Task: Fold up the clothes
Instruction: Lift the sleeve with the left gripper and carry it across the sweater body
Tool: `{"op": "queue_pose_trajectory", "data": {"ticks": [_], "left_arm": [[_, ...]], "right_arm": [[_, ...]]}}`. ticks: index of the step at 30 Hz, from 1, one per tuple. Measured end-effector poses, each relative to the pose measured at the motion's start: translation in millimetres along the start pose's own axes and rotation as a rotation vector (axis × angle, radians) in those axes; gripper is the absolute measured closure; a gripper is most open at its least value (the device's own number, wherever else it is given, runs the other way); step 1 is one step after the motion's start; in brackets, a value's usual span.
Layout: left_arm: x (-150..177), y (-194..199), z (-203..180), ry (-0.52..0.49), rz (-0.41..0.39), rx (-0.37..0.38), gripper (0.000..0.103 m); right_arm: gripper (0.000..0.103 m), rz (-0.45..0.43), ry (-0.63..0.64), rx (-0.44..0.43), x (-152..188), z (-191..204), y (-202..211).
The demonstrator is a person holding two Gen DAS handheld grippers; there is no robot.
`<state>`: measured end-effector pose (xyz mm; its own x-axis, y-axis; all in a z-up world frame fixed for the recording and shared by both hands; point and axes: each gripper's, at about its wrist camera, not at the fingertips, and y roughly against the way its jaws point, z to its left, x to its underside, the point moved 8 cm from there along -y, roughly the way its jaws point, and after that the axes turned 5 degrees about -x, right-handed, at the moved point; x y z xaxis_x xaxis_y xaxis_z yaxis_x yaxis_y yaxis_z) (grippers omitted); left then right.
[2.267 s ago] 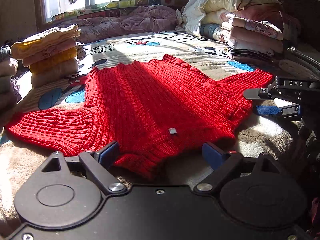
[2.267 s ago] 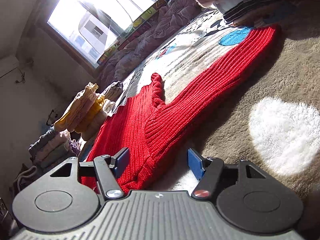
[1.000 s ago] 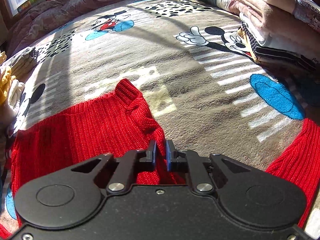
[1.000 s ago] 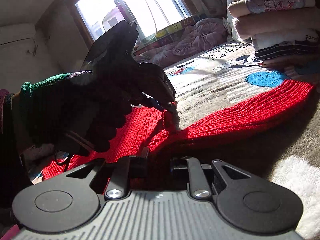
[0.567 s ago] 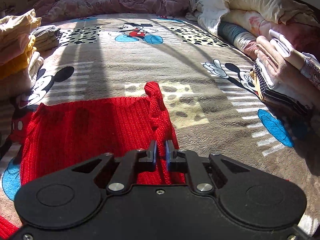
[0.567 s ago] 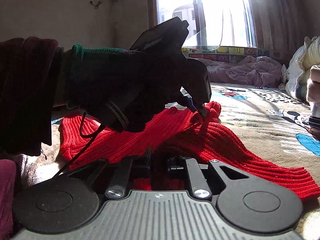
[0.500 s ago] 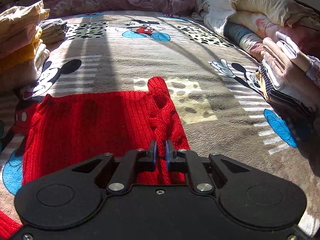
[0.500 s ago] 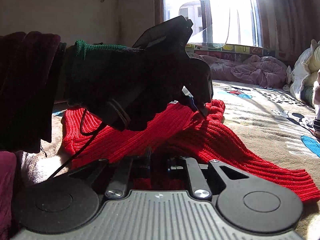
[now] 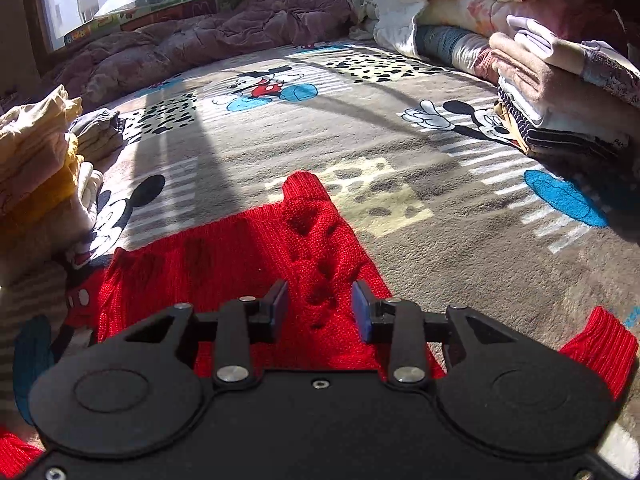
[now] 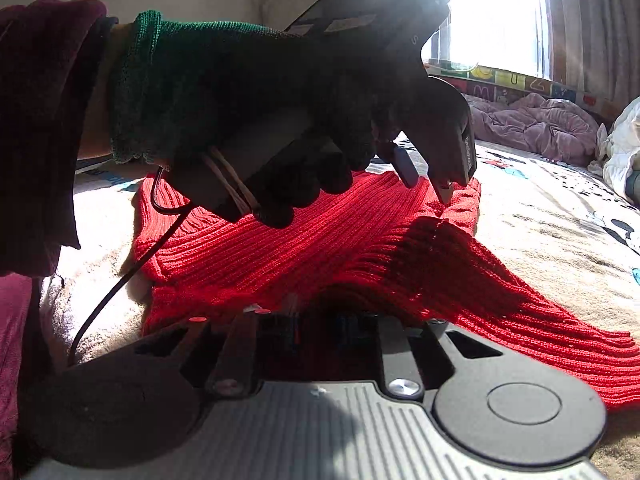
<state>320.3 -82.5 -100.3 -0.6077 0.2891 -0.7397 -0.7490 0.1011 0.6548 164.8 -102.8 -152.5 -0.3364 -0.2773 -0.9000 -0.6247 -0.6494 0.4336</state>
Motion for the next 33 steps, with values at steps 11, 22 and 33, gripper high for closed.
{"op": "queue_pose_trajectory", "data": {"ticks": [11,22,33], "left_arm": [[35,50,-169,-0.615,0.130,0.403,0.048],[49,31,-169,-0.695,0.052,0.183,0.095],[19,139,36,0.254,-0.298,0.092,0.094]], "right_arm": [[0.052,-0.001,0.181,0.091,1,28,6],[0.040,-0.009,0.188,0.074,4,30,10],[0.034,-0.039,0.104,0.025,2,23,34]]}}
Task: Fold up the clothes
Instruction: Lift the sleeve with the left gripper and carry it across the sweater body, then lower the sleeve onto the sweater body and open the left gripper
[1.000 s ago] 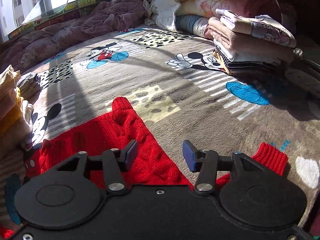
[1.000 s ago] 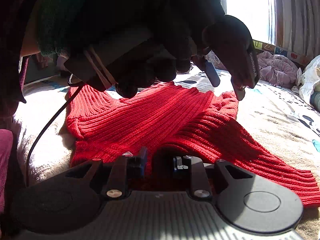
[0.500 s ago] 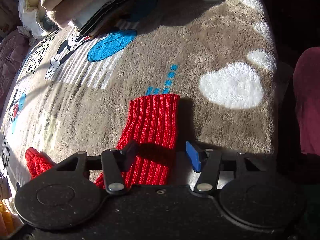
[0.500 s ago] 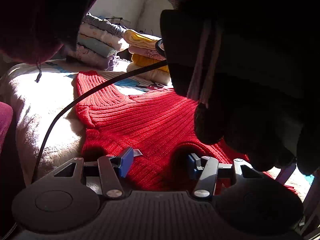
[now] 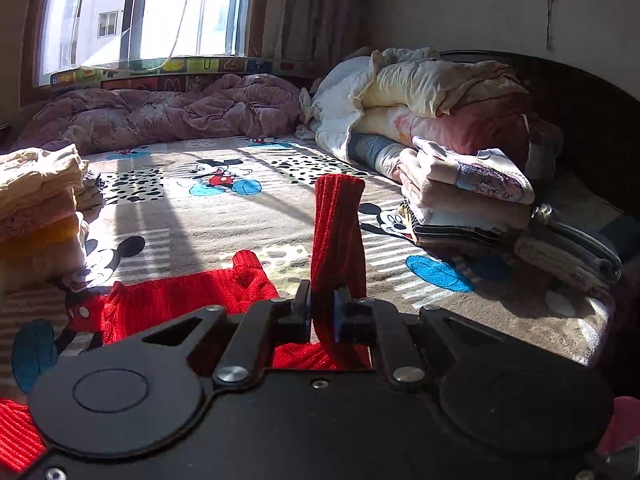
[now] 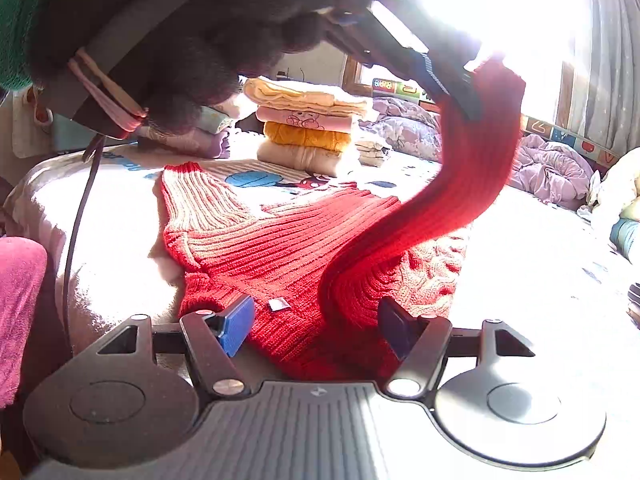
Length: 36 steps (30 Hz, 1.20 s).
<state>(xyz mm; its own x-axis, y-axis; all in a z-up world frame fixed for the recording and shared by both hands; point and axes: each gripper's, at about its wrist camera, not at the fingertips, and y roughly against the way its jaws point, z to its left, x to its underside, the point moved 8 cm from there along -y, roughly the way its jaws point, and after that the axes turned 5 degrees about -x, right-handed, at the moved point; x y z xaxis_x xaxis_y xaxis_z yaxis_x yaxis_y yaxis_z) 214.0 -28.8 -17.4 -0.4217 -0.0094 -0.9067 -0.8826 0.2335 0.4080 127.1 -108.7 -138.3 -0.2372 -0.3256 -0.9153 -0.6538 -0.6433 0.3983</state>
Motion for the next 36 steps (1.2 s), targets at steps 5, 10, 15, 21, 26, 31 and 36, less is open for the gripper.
{"op": "queue_pose_trajectory", "data": {"ticks": [5,10,15,21,26,31,36], "left_arm": [[23,18,72,0.255,-0.020,-0.065,0.094],[57,25,108,0.455,-0.022,-0.072,0.094],[79,30,124,0.577,-0.026,-0.080,0.094],[69,28,121,0.682,-0.069,-0.014,0.095],[27,1,89,0.635,-0.077,0.059,0.095],[4,-46,62,0.584,-0.039,0.049,0.095],[4,-97,49,0.583,0.022,0.017,0.095]], "right_arm": [[0.031,-0.006,-0.022,-0.013,6,-3,28],[0.027,-0.025,-0.052,0.023,5,-21,42],[0.026,-0.065,-0.037,0.036,3,-25,28],[0.014,0.088,0.008,-0.029,19,-9,-6],[0.017,0.031,-0.004,-0.020,8,-13,-1],[0.024,-0.033,-0.043,-0.021,-2,-22,6],[0.034,-0.001,-0.083,-0.087,2,-19,1]]}}
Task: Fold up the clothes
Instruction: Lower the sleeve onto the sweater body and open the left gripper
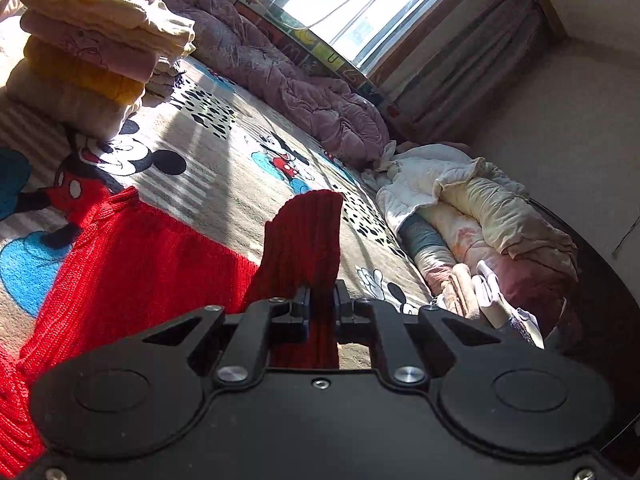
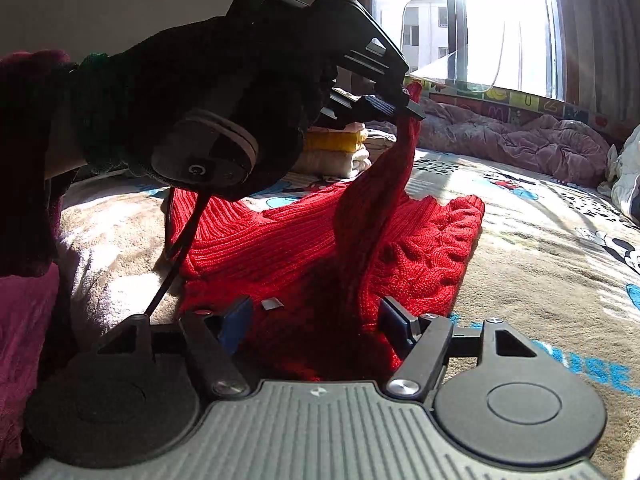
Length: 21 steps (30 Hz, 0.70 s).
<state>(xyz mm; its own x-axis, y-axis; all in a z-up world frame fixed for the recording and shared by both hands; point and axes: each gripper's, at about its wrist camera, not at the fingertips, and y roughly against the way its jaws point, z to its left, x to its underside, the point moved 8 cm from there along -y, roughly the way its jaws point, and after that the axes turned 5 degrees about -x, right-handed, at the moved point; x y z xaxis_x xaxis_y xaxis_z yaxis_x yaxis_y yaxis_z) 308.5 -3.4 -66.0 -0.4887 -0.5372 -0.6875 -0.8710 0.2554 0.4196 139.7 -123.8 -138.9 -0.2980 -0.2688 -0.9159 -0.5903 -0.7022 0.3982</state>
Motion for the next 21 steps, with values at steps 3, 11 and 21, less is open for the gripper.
{"op": "queue_pose_trajectory", "data": {"ticks": [3,11,21], "left_arm": [[6,-25,0,-0.006,0.026,-0.034,0.095],[20,-63,8,0.003,0.059,-0.121,0.095],[36,-91,-1,-0.115,0.082,-0.187,0.095]], "right_arm": [[0.034,0.001,-0.045,-0.030,2,-3,1],[0.034,-0.028,-0.183,-0.038,1,-24,8],[0.034,0.021,-0.159,-0.045,10,-21,9]]}}
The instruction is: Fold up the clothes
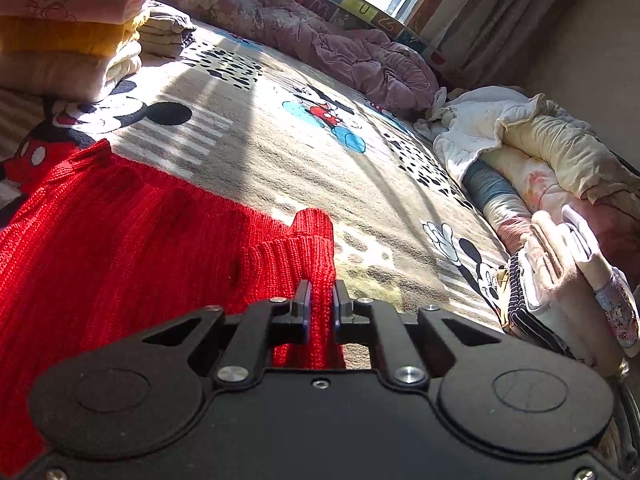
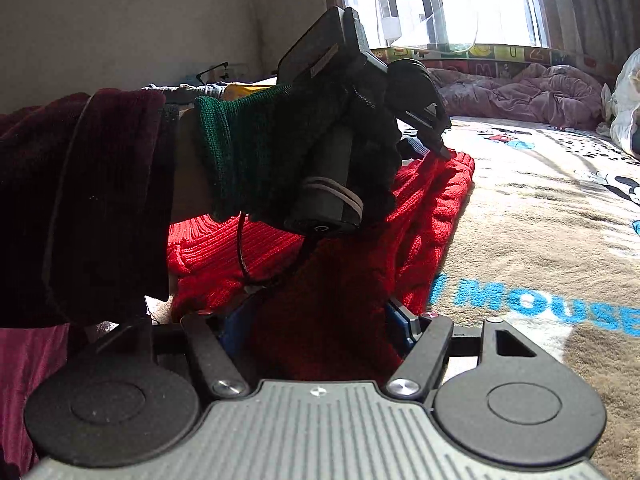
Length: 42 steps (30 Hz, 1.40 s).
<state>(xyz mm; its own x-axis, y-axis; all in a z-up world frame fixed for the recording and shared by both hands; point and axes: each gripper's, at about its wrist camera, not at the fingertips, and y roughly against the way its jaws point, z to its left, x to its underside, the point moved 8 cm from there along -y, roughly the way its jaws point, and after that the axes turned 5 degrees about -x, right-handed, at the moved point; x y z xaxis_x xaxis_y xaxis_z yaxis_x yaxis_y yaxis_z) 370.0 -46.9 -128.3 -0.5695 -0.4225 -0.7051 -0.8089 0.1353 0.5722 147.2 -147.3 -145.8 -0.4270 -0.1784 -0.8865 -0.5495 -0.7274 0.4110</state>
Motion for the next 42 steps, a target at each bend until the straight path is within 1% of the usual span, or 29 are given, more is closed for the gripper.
{"op": "queue_pose_trajectory", "data": {"ticks": [1,2,3,4,6,10,11,13,15,17,19,20,22,23,25,27,28,32,34,37,39,41,42], "left_arm": [[2,-5,-1,-0.018,0.010,-0.016,0.095],[7,-11,-2,-0.030,0.035,0.001,0.093],[11,-17,-4,-0.035,0.074,0.033,0.079],[11,-16,-6,-0.044,0.087,0.051,0.071],[8,-12,-10,-0.064,0.095,0.077,0.065],[-6,18,-11,-0.092,0.065,0.137,0.065],[-9,26,-9,-0.105,0.057,0.145,0.065],[-9,36,-7,-0.174,0.046,0.137,0.067],[-6,42,-6,-0.261,0.040,0.120,0.068],[3,44,-8,-0.370,0.041,0.094,0.072],[16,40,-14,-0.476,0.041,0.082,0.073],[22,38,-17,-0.528,0.041,0.076,0.073],[35,27,-22,-0.630,0.055,0.044,0.073],[42,19,-24,-0.673,0.077,0.025,0.073],[53,8,-24,-0.729,0.104,0.002,0.071],[58,4,-27,-0.793,0.108,-0.025,0.069],[59,3,-28,-0.805,0.111,-0.036,0.068],[58,7,-31,-0.805,0.118,-0.056,0.064],[54,26,-31,-0.766,0.093,-0.033,0.063],[50,62,-15,-0.646,0.043,0.005,0.059],[50,89,6,-0.556,0.015,0.019,0.058],[52,116,33,-0.469,-0.012,0.012,0.057],[53,126,45,-0.434,-0.020,0.006,0.052]], "right_arm": [[0.034,0.002,-0.002,0.000,0,0,1],[0.034,0.003,-0.005,0.000,0,1,2],[0.034,0.004,-0.009,-0.001,0,1,4],[0.034,0.004,-0.016,-0.002,0,0,6],[0.035,0.003,-0.030,-0.005,-1,-2,11],[0.046,-0.006,-0.040,0.019,-1,-8,22],[0.047,-0.019,-0.039,0.028,-2,-9,25],[0.053,-0.070,-0.025,0.049,-8,-9,30],[0.057,-0.119,0.022,0.065,-16,-3,29],[0.058,-0.160,0.075,0.077,-24,5,25],[0.058,-0.178,0.126,0.076,-28,17,17],[0.058,-0.157,0.133,0.071,-27,20,9],[0.057,-0.050,0.105,0.079,-16,18,-12],[0.057,-0.013,0.092,0.079,-11,17,-20],[0.054,-0.004,0.069,0.061,-8,20,-24],[0.054,-0.007,0.038,0.037,-7,18,-24],[0.054,-0.011,0.023,0.025,-6,17,-23],[0.054,-0.025,0.005,0.016,-4,17,-21],[0.054,-0.044,-0.022,0.005,-4,17,-16],[0.054,-0.078,-0.095,-0.015,-5,17,-4],[0.052,-0.102,-0.145,-0.026,-7,18,7],[0.051,-0.118,-0.174,-0.021,-6,18,18],[0.051,-0.126,-0.188,-0.019,-6,19,24]]}}
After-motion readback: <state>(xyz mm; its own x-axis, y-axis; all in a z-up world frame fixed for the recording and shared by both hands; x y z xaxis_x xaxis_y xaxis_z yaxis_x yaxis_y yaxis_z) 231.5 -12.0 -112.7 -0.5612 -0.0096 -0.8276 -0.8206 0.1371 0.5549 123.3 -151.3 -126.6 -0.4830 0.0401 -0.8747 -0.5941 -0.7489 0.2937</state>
